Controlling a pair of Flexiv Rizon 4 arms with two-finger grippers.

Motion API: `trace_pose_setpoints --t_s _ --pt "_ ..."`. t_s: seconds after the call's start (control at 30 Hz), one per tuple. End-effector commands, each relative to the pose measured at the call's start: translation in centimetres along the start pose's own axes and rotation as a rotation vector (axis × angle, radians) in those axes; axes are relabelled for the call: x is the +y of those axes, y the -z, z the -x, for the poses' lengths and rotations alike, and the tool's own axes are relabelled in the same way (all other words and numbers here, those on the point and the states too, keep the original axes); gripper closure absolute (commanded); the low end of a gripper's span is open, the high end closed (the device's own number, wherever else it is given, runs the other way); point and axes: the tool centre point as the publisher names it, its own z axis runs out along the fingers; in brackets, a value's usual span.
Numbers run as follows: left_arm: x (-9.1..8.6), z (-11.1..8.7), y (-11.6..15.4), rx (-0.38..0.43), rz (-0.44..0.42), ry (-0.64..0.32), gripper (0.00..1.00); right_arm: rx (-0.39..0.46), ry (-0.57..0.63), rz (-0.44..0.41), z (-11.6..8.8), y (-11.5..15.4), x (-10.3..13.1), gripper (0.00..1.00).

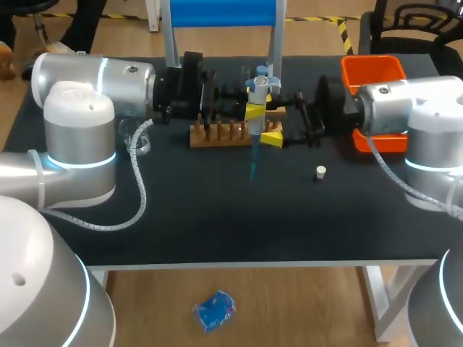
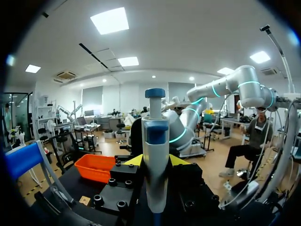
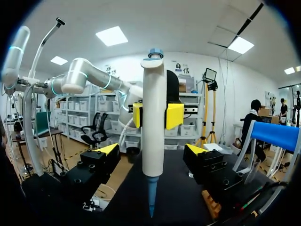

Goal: Invert the test tube, pick up the pipette, mount the tip to pipette, aspirate from beaker and dispense into the tube, eject the tip, return the pipette, and cap with the stopper.

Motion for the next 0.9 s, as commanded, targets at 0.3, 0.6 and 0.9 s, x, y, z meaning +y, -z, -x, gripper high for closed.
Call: trace_pose_setpoints --t_s 0.3,0.6,0.9 --pt "0.0 0.0 -0.1 -0.003 0.000 -0.001 1.00 0.010 -0.010 0.004 0.2 -1.0 0.3 0.26" --pt "0.0 0.0 -0.1 -0.003 0.000 -0.001 1.00 0.021 -0.016 0.015 0.5 -1.6 0.5 0.38" --pt "0.0 0.0 -0.1 -0.003 0.000 -0.001 1.00 0.029 -0.017 0.024 0.7 -1.8 0.6 0.55"
